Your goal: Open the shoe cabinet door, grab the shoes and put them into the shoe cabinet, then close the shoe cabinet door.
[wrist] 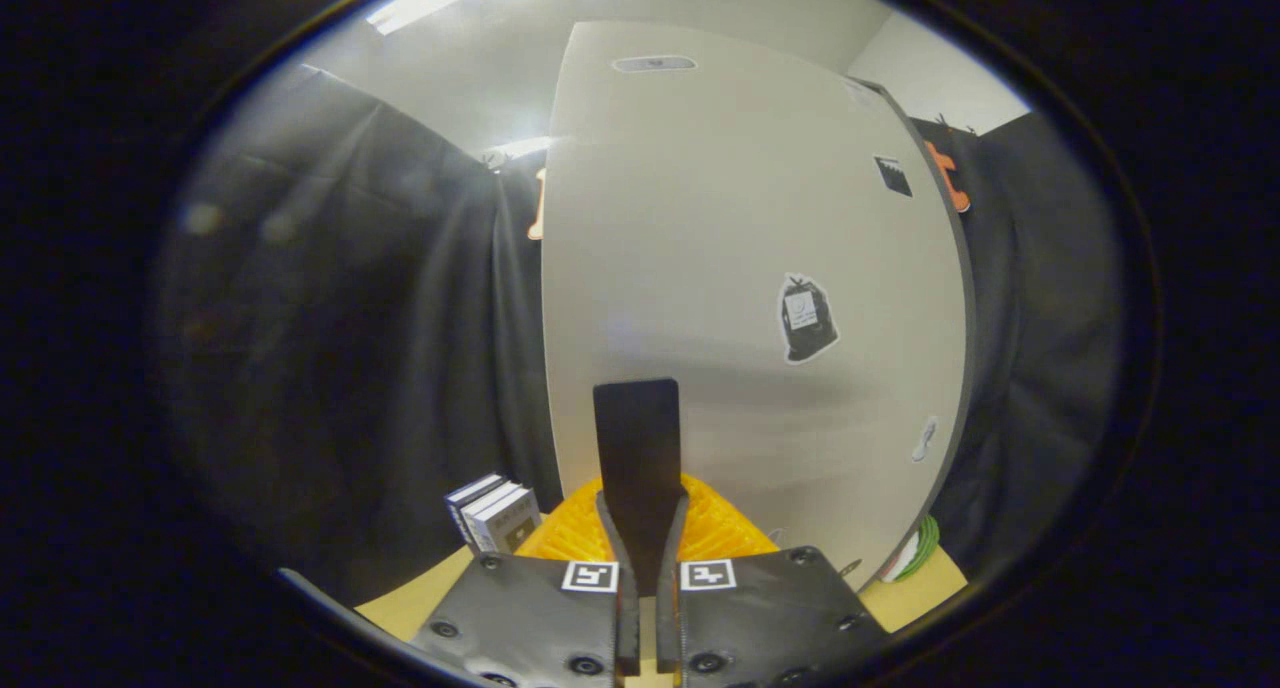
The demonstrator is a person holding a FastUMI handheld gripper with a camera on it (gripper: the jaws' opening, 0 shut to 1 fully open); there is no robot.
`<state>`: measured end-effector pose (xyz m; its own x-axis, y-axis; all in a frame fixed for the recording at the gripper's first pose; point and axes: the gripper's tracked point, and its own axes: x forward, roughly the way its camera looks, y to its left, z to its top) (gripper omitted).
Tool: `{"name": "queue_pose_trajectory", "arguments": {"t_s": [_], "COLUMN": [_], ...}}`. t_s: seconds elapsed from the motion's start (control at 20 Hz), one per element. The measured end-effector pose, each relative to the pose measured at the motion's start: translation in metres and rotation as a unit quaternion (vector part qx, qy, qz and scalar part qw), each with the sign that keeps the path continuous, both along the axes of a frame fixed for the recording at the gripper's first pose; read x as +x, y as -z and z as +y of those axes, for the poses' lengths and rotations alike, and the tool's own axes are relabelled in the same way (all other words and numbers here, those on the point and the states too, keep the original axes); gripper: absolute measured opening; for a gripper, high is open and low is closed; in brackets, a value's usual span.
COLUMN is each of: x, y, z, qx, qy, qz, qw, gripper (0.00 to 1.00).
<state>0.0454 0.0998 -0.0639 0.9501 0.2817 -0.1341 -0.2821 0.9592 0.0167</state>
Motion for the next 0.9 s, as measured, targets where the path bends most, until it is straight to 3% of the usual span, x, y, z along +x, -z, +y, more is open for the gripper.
{"name": "queue_pose_trajectory", "arguments": {"t_s": [0.25,0.45,0.9], "x": [-0.042,-0.066,-0.087], "y": [-0.006,-0.012,-0.022], "z": [-0.039,-0.079,-0.16], "qx": [0.001,-0.004,-0.022], "qy": [-0.053,-0.067,-0.015], "qz": [0.01,0.015,0.014], "qw": [0.999,0.998,1.0], "gripper": [0.08,0.08,0.07]}}
